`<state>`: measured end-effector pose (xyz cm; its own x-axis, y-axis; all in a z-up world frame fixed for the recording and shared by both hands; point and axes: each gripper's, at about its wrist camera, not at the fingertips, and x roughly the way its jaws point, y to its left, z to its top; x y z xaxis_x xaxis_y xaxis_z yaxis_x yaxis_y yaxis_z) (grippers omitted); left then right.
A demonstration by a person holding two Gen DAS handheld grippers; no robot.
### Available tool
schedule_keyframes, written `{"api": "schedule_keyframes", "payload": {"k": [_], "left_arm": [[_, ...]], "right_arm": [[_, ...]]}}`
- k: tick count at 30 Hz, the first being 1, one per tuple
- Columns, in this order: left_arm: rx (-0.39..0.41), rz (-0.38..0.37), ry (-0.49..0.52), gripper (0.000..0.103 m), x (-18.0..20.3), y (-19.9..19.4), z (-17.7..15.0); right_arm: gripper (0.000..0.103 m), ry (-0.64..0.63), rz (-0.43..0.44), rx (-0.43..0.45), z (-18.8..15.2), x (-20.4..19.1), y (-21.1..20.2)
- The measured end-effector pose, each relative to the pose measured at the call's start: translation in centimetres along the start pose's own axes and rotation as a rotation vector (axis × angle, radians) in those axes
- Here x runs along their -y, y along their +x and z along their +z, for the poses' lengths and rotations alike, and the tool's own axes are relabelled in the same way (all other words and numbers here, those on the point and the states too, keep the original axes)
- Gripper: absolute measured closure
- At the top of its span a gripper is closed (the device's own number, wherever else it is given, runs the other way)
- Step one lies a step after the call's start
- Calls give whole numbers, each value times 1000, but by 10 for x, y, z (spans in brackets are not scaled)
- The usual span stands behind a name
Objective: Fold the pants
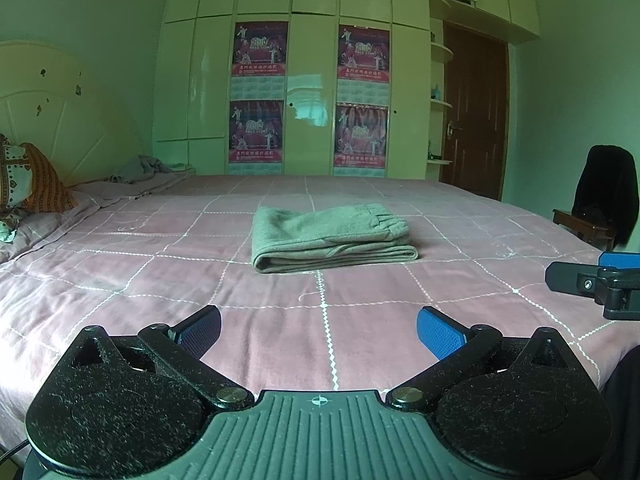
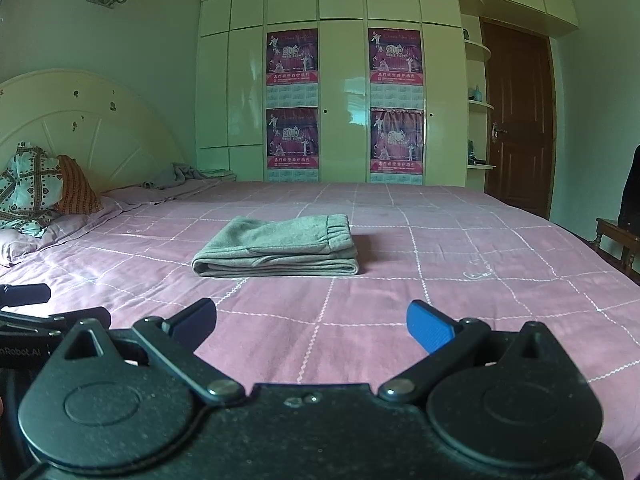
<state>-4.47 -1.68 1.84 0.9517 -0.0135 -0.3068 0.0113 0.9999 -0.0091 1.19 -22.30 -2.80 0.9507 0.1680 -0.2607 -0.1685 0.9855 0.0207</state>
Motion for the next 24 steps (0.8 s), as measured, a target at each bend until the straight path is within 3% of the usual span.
{"api": "schedule_keyframes", "payload": {"k": [24], "left_arm": [[2,-14,6,0,0,2,1]], "right_arm": [[1,-2,-3,-1,0,3,0]]}}
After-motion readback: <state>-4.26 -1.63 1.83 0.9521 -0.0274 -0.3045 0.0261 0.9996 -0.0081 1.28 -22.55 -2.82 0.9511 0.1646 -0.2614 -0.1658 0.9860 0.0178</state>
